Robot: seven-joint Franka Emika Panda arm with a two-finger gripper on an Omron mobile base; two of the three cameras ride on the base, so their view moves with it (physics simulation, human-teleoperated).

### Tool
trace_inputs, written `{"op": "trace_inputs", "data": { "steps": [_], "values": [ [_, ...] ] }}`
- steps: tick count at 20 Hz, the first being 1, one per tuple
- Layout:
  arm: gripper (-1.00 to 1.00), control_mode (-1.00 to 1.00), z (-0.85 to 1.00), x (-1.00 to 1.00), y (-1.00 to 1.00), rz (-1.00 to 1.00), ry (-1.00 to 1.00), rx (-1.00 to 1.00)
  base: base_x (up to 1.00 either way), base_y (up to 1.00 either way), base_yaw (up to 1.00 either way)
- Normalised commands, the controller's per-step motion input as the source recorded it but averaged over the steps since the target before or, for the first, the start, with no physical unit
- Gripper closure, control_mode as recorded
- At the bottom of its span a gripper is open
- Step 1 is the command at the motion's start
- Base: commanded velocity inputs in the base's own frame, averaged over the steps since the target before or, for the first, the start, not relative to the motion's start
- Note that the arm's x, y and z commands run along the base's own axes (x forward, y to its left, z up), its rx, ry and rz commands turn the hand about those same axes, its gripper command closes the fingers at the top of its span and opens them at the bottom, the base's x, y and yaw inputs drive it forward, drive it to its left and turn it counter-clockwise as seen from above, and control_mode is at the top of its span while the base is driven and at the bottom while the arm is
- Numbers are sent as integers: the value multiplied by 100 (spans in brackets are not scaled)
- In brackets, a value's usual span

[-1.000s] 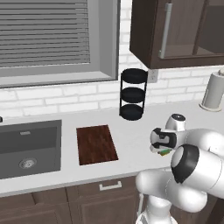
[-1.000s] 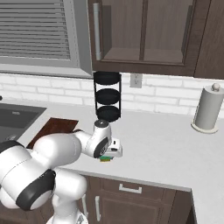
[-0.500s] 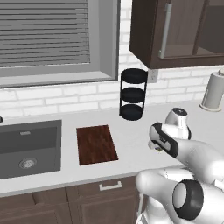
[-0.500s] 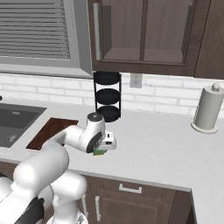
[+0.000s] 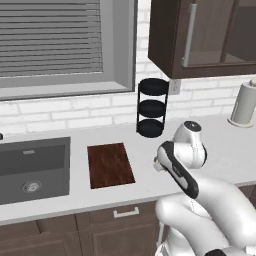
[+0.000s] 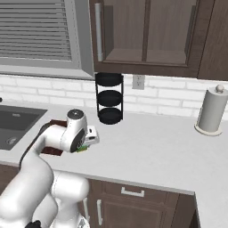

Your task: Pick up the sponge from the counter and clean the cutting board by briefly scrubbing or pressing down on the cutting board. Once finished, release the sponge.

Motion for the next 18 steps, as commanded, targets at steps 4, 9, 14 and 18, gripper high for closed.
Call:
{"op": "trace_inputs", "data": {
  "steps": [4, 9, 14, 18],
  "values": [
    [100, -100, 29, 15, 78, 15, 0, 0, 0, 0, 0],
    [100, -100, 2, 31, 82, 12, 2, 0, 0, 0, 0],
    [100, -100, 0, 56, 80, 10, 7, 0, 0, 0, 0],
    [100, -100, 0, 49, 72, 5, 6, -1, 0, 0, 0]
  ]
}}
